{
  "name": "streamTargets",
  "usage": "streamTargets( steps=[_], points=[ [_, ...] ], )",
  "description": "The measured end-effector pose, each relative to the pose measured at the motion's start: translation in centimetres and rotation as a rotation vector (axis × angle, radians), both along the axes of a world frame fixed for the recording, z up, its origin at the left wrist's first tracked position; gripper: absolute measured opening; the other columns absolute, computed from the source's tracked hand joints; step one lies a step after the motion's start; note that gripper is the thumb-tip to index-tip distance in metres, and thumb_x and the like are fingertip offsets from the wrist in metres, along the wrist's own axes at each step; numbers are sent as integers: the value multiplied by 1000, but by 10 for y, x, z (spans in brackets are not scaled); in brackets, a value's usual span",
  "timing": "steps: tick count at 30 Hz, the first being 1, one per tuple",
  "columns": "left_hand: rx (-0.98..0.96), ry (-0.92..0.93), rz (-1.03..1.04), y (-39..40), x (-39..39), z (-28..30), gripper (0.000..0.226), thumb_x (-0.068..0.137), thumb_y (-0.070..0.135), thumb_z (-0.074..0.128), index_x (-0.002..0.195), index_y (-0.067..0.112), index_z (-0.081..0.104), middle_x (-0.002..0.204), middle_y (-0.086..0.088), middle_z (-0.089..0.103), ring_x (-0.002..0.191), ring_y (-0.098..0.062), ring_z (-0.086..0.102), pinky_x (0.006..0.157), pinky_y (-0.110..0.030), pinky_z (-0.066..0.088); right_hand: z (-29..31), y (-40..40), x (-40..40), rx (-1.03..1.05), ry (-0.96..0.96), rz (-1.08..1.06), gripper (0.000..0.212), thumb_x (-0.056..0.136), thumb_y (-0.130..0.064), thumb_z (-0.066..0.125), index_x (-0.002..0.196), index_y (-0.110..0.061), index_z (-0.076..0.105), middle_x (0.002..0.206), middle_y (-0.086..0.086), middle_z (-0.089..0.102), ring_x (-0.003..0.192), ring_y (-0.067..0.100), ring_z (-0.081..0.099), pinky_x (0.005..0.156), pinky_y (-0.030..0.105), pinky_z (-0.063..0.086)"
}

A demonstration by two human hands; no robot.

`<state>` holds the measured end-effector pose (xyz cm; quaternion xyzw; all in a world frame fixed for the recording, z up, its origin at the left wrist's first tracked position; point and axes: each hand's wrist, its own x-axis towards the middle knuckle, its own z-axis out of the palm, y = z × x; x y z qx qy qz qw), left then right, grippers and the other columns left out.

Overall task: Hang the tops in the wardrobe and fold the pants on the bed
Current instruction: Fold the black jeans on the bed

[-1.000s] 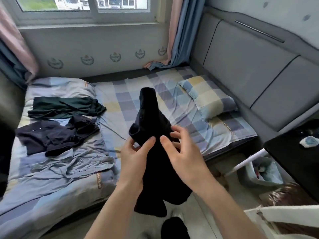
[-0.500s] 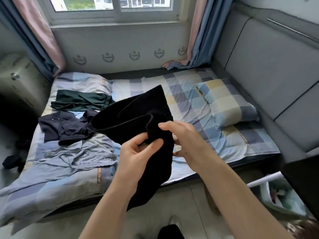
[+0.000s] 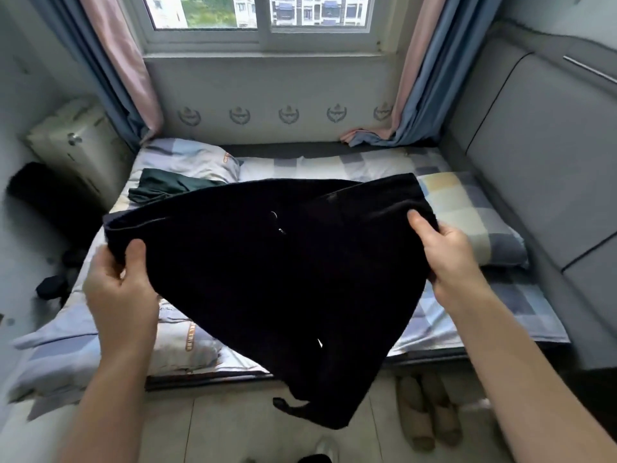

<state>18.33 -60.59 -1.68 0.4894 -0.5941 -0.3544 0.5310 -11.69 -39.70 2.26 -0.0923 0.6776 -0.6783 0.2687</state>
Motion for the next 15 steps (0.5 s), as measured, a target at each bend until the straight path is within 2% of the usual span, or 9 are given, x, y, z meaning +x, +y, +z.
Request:
streamTargets(
  steps=[4, 6, 10, 15],
  points=[
    [21, 19, -13, -19, -6, -8, 16, 95, 43, 47, 88, 28, 48, 76, 16, 54, 67, 9, 51, 65, -12, 41, -7, 10, -34, 19, 19, -40, 12, 84, -22, 72, 86, -10, 72, 76, 2, 75, 70, 16, 73, 54, 21, 55],
    [3, 8, -60, -24, -10, -9, 19, 98, 35, 48, 81, 26, 46, 69, 18, 54, 61, 12, 49, 60, -6, 38, -11, 15, -47, 48, -15, -31, 15, 81, -18, 71, 90, -6, 72, 79, 7, 75, 72, 20, 73, 56, 25, 55],
    [-15, -39, -138, -31, -18, -8, 27, 99, 26, 52, 73, 28, 45, 56, 27, 54, 52, 10, 47, 51, -5, 35, -18, 23, -63, 86, -103, -30, 24, 78, -15, 64, 96, -1, 69, 82, 11, 70, 79, 26, 68, 64, 32, 54],
    [-39, -44, -218, -51, -22, -1, 23, 95, 29, 60, 73, 27, 54, 63, 12, 57, 53, 6, 49, 50, -10, 38, -12, 23, -78, 47, -106, 15, 24, 82, -23, 70, 96, -3, 72, 91, 12, 75, 84, 24, 73, 63, 28, 57]
  ],
)
